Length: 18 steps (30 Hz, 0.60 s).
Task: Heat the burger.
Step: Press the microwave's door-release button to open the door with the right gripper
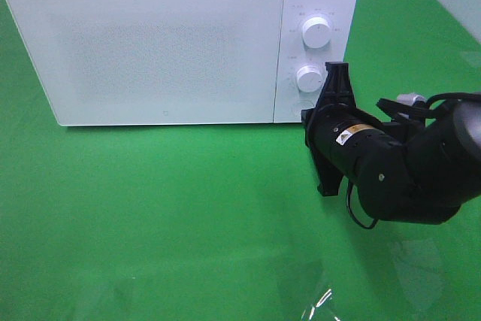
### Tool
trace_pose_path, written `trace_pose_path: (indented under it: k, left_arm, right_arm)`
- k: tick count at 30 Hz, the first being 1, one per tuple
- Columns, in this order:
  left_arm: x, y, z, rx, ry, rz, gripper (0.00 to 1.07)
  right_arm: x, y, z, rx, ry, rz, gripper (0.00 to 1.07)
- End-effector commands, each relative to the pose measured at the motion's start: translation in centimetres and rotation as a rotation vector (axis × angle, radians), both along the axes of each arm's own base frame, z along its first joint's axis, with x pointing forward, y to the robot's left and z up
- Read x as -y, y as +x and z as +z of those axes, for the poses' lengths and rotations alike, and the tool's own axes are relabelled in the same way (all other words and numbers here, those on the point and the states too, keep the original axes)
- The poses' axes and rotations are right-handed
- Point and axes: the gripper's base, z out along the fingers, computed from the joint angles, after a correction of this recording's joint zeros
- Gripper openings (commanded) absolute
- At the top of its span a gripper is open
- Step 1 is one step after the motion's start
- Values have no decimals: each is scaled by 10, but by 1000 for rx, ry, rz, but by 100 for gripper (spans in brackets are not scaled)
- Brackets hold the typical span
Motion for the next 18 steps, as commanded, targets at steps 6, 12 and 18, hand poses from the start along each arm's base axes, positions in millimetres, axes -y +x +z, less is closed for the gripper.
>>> trace_pose_path:
  k: [6, 12, 18]
  left_arm:
    - [0, -1, -1, 4, -2, -3, 97]
    - [0, -1, -1, 4, -2, -3, 97]
    - [0, -1, -1, 4, -2, -3, 97]
  right_arm:
    - [3, 26, -9, -8, -9, -7, 0]
    - [6, 40, -18, -27, -16, -23, 0]
    - [6, 53, -24, -39, -11, -38, 0]
